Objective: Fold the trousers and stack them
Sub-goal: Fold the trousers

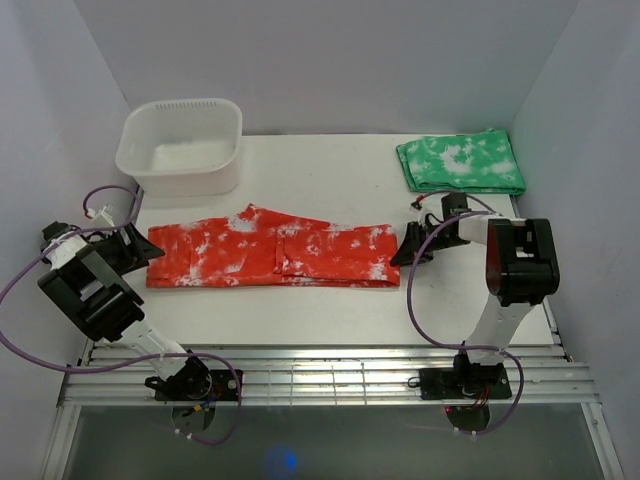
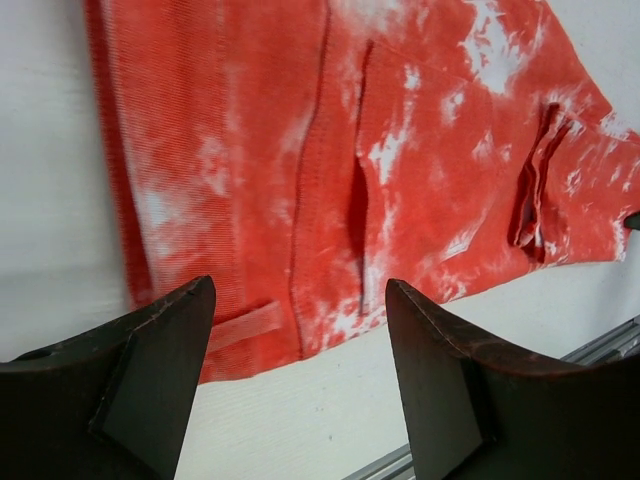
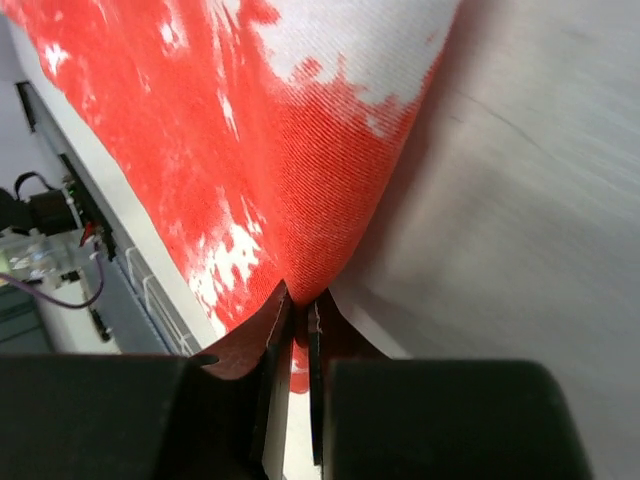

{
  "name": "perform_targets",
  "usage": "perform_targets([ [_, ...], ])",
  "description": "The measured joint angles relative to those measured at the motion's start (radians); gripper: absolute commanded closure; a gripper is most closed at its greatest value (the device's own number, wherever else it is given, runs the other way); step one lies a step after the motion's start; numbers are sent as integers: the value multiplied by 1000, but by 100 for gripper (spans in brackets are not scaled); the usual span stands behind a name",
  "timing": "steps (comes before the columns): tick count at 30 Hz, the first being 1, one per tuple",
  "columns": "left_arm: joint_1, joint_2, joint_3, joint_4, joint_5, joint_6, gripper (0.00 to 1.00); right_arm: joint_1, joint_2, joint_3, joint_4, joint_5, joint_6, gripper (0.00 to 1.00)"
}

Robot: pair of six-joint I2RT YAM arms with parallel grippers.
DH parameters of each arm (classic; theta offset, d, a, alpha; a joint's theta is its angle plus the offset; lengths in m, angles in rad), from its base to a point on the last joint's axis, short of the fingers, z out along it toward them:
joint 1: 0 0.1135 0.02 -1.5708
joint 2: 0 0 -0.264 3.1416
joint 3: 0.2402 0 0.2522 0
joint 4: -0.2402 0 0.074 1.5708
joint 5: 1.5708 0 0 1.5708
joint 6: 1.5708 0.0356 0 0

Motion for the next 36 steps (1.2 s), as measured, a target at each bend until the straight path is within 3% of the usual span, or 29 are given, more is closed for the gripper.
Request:
perform_targets([
  [5,0,-7,-66,2,3,40,21,-149,-144,13,-142,92,-129,92],
  [10,-28,-64,-147,-18,23,72,21,-314,-216,130,-346,172,-289,92],
  [17,-243,-187,-274,68,54,-37,28,-442,-221,336,-560,171,-421,92],
  [22,-356,-148,-301,174,76,-175,30,-375,-238,369,-588,79,-386,92],
  [28,-457,-47,-303,323,82,-314,34,-202,-287,369,-497,56,-238,92],
  [32,-507,6,-305,404,81,-368,48,-72,-320,369,-421,58,-161,92],
  [36,-520,71,-305,454,87,-415,72,40,-315,376,-370,58,-116,92],
])
